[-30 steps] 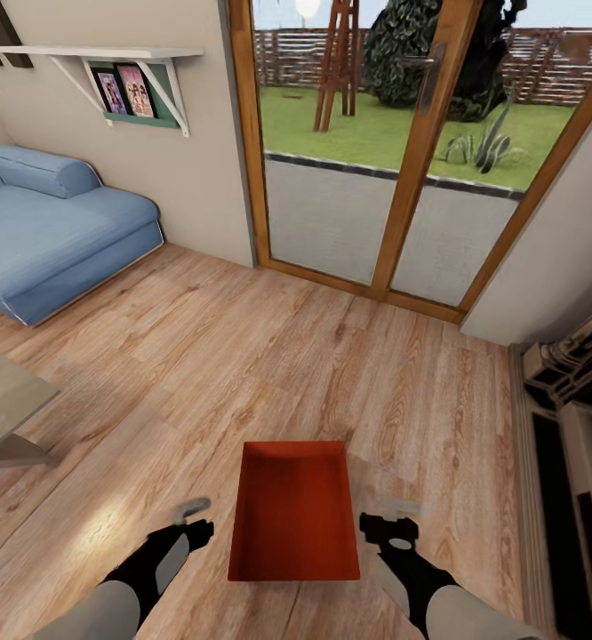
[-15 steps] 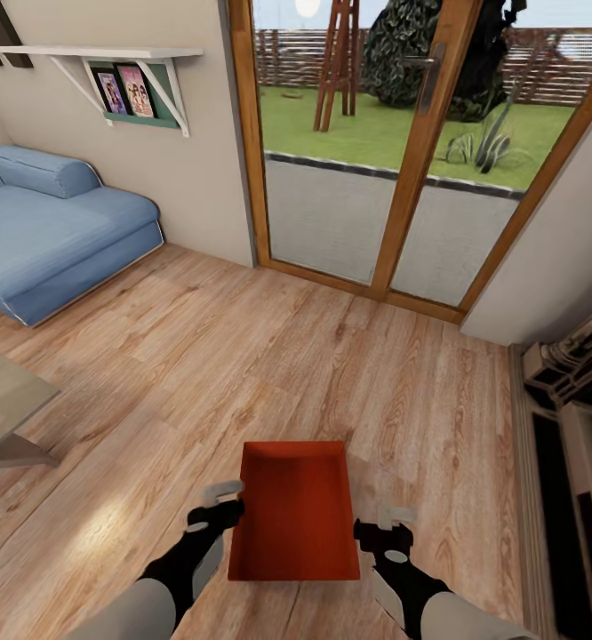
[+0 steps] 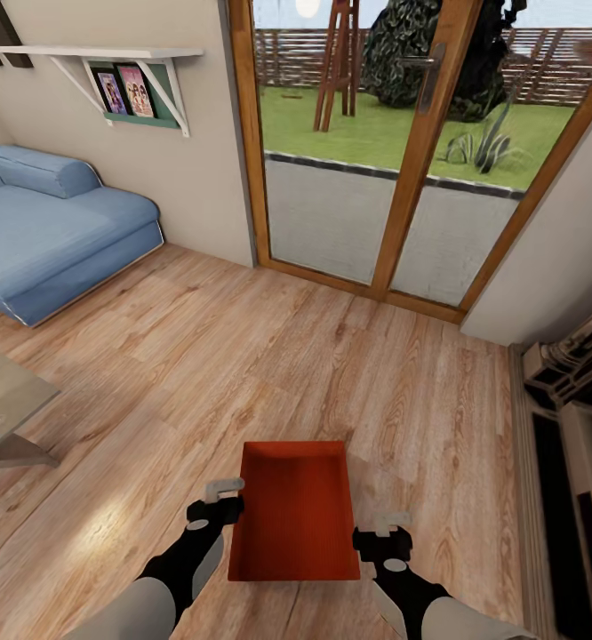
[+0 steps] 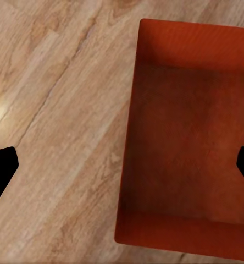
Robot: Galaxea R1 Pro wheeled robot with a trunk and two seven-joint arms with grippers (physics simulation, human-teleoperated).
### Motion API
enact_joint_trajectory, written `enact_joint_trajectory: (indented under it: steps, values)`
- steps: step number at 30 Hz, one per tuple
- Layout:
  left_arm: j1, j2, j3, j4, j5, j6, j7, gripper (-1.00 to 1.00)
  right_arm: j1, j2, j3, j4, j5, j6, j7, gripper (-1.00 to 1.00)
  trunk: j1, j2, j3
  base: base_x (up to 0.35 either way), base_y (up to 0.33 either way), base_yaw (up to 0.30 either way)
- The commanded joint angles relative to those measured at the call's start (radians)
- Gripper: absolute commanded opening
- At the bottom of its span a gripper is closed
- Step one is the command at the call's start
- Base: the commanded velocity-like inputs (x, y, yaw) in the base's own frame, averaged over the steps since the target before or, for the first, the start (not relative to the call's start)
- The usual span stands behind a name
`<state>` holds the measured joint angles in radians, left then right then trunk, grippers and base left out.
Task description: Move the two storage containers from the living room to the garage. In the garage, place one container on the floor and stack the other container on top of it (either order is fine).
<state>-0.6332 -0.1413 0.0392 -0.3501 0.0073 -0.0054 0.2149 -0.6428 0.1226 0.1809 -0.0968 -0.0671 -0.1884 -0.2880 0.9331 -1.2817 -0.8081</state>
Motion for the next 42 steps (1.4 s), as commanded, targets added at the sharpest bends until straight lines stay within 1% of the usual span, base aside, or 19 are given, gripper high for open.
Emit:
enact_joint_trajectory:
  steps: [1, 6, 15, 20, 22, 25, 34, 42]
  values:
    - [0.0, -0.001, 0.005, 0.0, 0.002, -0.001, 0.001, 1.0, -0.001, 0.0, 0.008, 0.001, -0.008, -0.004, -0.004, 1.0, 0.0, 0.0, -0.001, 0.0, 0.0, 0.0]
    - [0.0, -0.002, 0.006, 0.003, 0.009, -0.004, 0.002, 1.0, 0.0, -0.001, 0.008, 0.002, -0.01, -0.005, -0.004, 1.0, 0.0, 0.0, -0.001, 0.0, 0.0, 0.0]
    - [0.0, -0.001, 0.004, -0.005, 0.008, -0.004, 0.001, 1.0, -0.001, 0.0, 0.008, 0.002, -0.01, -0.005, -0.004, 1.0, 0.0, 0.0, -0.001, 0.0, 0.0, 0.0]
    - [0.0, -0.003, -0.002, 0.006, -0.007, 0.0, 0.004, 1.0, -0.001, -0.001, 0.008, 0.002, -0.004, -0.005, -0.004, 1.0, 0.0, 0.0, -0.001, 0.0, 0.0, 0.0]
    - [0.0, -0.003, -0.002, 0.008, -0.007, 0.002, 0.004, 1.0, -0.001, -0.002, 0.008, 0.002, -0.003, -0.005, -0.004, 1.0, 0.0, 0.0, -0.001, 0.0, 0.0, 0.0]
    - [0.0, -0.003, -0.002, 0.009, 0.002, 0.003, 0.004, 1.0, -0.001, -0.003, 0.009, 0.002, -0.002, -0.005, -0.003, 1.0, 0.0, 0.0, -0.001, 0.0, 0.0, 0.0]
    - [0.0, -0.003, -0.002, 0.007, 0.001, 0.0, 0.004, 1.0, -0.001, -0.003, 0.008, 0.002, 0.0, -0.005, -0.003, 1.0, 0.0, 0.0, -0.001, 0.0, 0.0, 0.0]
    - [0.0, -0.004, 0.001, 0.012, 0.014, -0.002, 0.002, 1.0, 0.0, -0.003, 0.009, 0.002, 0.0, -0.005, -0.003, 1.0, 0.0, 0.0, -0.001, 0.0, 0.0, 0.0]
